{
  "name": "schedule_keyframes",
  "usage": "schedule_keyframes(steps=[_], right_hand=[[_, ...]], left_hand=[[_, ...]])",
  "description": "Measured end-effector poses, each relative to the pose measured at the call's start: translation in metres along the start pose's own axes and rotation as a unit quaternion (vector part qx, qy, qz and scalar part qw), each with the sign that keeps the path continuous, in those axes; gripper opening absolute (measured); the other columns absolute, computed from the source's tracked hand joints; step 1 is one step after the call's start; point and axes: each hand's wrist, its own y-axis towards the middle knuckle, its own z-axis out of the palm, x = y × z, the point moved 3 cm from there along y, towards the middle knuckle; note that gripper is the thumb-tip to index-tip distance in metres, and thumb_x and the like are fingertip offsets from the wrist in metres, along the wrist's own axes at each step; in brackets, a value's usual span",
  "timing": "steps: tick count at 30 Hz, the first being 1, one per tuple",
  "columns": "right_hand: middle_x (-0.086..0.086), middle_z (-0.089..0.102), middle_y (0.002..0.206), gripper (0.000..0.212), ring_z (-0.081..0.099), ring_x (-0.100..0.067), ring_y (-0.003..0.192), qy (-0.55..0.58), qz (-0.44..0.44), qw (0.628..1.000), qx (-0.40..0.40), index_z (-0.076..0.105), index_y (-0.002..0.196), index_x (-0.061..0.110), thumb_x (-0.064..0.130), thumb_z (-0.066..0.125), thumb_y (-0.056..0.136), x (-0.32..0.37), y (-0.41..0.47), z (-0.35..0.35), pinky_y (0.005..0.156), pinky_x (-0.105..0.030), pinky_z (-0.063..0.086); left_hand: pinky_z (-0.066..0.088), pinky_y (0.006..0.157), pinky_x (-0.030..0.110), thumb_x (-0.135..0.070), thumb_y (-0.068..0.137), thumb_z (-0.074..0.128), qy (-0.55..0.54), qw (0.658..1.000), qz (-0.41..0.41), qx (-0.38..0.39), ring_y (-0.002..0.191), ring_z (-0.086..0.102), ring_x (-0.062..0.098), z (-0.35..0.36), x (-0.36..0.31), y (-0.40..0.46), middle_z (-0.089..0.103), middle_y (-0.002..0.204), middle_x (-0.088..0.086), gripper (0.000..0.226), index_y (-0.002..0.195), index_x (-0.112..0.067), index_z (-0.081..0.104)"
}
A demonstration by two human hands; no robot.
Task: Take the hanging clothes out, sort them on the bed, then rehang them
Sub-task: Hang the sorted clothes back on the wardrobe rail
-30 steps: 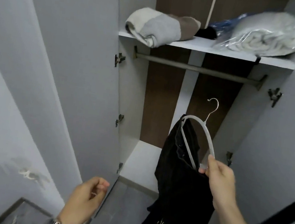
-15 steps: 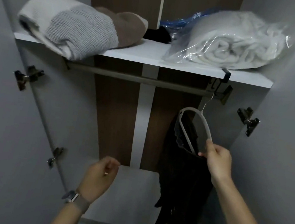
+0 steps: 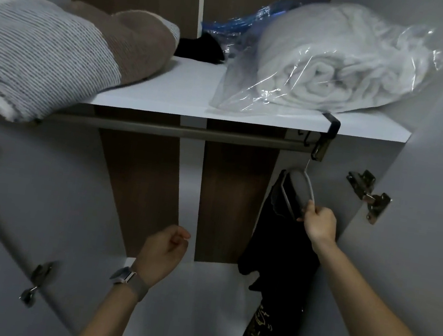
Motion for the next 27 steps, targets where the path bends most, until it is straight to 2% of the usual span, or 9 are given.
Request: schedule_keyframes(steps=[6, 11, 14, 17, 19, 21, 23, 25, 27], right_hand=[[-0.029, 0.068, 0.093, 0.044, 0.063, -0.038, 0.09, -0.077, -0.022, 0.997, 0.006, 0.067, 0.094, -0.009, 0.022, 0.037, 0.102, -0.009, 0.005, 0.002, 0.073, -0.034, 0.042], [-0.035, 0.059, 0.103, 0.024, 0.055, -0.048, 0.101, -0.186, -0.073, 0.979, -0.036, 0.055, 0.106, -0.014, 0.006, 0.047, 0.096, -0.037, -0.013, 0.01, 0.086, -0.044, 0.042], [-0.028, 0.048, 0.132, 0.047, 0.043, -0.042, 0.124, -0.188, -0.115, 0.975, -0.026, 0.038, 0.137, -0.009, 0.007, 0.05, 0.094, -0.055, -0.042, 0.013, 0.107, -0.041, 0.033], [-0.022, 0.044, 0.139, 0.051, 0.041, -0.035, 0.13, -0.154, -0.126, 0.98, -0.006, 0.039, 0.139, -0.004, 0.002, 0.053, 0.09, -0.067, -0.086, 0.008, 0.111, -0.032, 0.028], [-0.016, 0.046, 0.139, 0.046, 0.044, -0.029, 0.13, -0.171, -0.084, 0.979, 0.068, 0.047, 0.135, 0.002, 0.002, 0.052, 0.09, -0.077, -0.118, 0.001, 0.105, -0.018, 0.026], [-0.009, 0.055, 0.132, 0.036, 0.052, -0.019, 0.122, -0.179, -0.004, 0.966, 0.188, 0.056, 0.129, 0.007, 0.007, 0.051, 0.093, -0.094, -0.157, -0.007, 0.088, -0.005, 0.029], [-0.006, 0.062, 0.119, 0.029, 0.055, -0.012, 0.109, -0.15, 0.063, 0.948, 0.274, 0.06, 0.123, 0.005, 0.008, 0.052, 0.095, -0.114, -0.199, -0.018, 0.078, -0.002, 0.033], [-0.001, 0.061, 0.114, 0.028, 0.054, -0.011, 0.105, -0.129, 0.12, 0.945, 0.275, 0.061, 0.121, 0.006, 0.012, 0.051, 0.096, -0.135, -0.246, -0.036, 0.08, -0.007, 0.036], [0.0, 0.062, 0.12, 0.028, 0.055, -0.01, 0.106, -0.134, 0.162, 0.955, 0.209, 0.061, 0.121, 0.011, 0.017, 0.05, 0.096, -0.158, -0.293, -0.063, 0.081, -0.009, 0.035]], left_hand=[[0.04, 0.063, 0.0, -0.009, 0.09, 0.055, -0.013, 0.999, -0.001, 0.032, 0.078, 0.056, -0.001, -0.005, 0.002, 0.014, 0.06, 0.086, -0.012, 0.015, 0.096, -0.021, 0.061], [0.04, 0.064, 0.001, -0.008, 0.09, 0.055, -0.011, 0.998, 0.009, 0.067, 0.079, 0.056, -0.001, -0.007, 0.008, 0.014, 0.059, 0.086, -0.014, 0.016, 0.095, -0.021, 0.06], [0.042, 0.07, 0.006, -0.008, 0.09, 0.055, -0.007, 0.994, 0.026, 0.103, 0.086, 0.057, 0.001, -0.005, 0.009, 0.013, 0.061, 0.091, -0.01, 0.015, 0.097, -0.021, 0.06], [0.048, 0.081, 0.022, -0.008, 0.09, 0.055, -0.003, 0.988, 0.047, 0.147, 0.09, 0.059, 0.008, 0.004, 0.004, 0.013, 0.062, 0.091, -0.008, 0.018, 0.091, -0.026, 0.059], [0.049, 0.082, 0.029, -0.009, 0.09, 0.055, 0.017, 0.979, 0.069, 0.191, 0.09, 0.06, 0.012, 0.02, -0.006, 0.011, 0.064, 0.091, -0.006, 0.022, 0.088, -0.031, 0.057], [0.048, 0.077, 0.028, -0.01, 0.089, 0.054, 0.03, 0.964, 0.1, 0.244, 0.083, 0.061, 0.013, 0.044, -0.021, 0.006, 0.066, 0.089, -0.004, 0.021, 0.087, -0.031, 0.057], [0.044, 0.067, 0.022, -0.008, 0.088, 0.055, 0.02, 0.945, 0.134, 0.297, 0.073, 0.059, 0.011, 0.075, -0.039, -0.007, 0.065, 0.082, -0.005, 0.019, 0.087, -0.027, 0.059], [0.043, 0.064, 0.018, -0.008, 0.086, 0.056, 0.021, 0.923, 0.183, 0.339, 0.069, 0.06, 0.009, 0.11, -0.057, -0.031, 0.065, 0.077, -0.007, 0.023, 0.084, -0.031, 0.056], [0.043, 0.063, 0.016, -0.006, 0.085, 0.056, 0.022, 0.889, 0.228, 0.397, 0.07, 0.06, 0.009, 0.149, -0.077, -0.068, 0.065, 0.074, -0.007, 0.03, 0.08, -0.035, 0.053]])
